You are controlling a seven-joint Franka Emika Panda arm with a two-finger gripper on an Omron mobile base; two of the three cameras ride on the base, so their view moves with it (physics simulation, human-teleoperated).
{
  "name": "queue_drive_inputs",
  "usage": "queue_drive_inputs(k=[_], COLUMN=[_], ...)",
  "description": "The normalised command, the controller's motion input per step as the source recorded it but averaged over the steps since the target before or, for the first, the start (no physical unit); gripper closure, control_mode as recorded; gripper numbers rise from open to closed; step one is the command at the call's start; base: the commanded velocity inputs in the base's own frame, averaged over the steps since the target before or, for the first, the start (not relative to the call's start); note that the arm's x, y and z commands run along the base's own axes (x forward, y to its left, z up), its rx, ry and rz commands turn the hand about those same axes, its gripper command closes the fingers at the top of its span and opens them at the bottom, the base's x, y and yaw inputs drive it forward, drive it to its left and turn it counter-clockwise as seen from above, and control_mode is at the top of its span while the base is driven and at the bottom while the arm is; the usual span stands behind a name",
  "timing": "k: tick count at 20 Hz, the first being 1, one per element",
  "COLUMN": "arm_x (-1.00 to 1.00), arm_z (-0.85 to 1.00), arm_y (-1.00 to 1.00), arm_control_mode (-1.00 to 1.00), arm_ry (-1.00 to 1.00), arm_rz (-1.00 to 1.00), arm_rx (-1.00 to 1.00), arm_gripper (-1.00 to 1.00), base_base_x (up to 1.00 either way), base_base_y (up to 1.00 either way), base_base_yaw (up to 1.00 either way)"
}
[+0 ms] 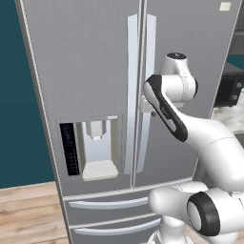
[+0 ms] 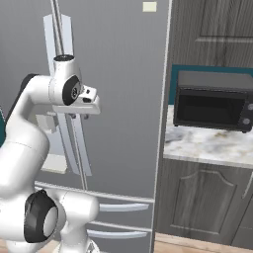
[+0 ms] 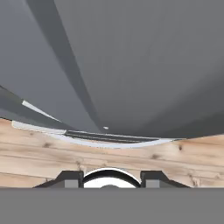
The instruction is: Retrieve the tangerine and mango from the fridge and place them into the bowl on the dining table.
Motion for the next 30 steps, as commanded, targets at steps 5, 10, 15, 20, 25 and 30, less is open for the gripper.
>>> queue_drive_inputs(k=[5, 10, 15, 20, 25, 30], arm_x=[-0.33, -0.57, -0.55, -0.39, -0.26, -0.07], arm_z=[0.0, -0.03, -0.17, -0.21, -0.17, -0.14], arm_y=[0.0, 0.0, 0.0, 0.0, 0.0, 0.0], arm_control_mode=[-1.0, -1.0, -1.0, -1.0, -1.0, -1.0], arm_ry=[-0.11, -0.16, -0.13, -0.04, 0.0, 0.0], arm_rz=[0.0, 0.0, 0.0, 0.0, 0.0, 0.0], arm_rx=[0.0, 0.0, 0.0, 0.0, 0.0, 0.0], arm_gripper=[-1.0, -1.0, -1.0, -1.0, -1.0, -1.0], base_base_x=[0.0, 0.0, 0.0, 0.0, 0.0, 0.0], base_base_y=[0.0, 0.0, 0.0, 0.0, 0.0, 0.0], base_base_yaw=[0.0, 0.0, 0.0, 0.0, 0.0, 0.0])
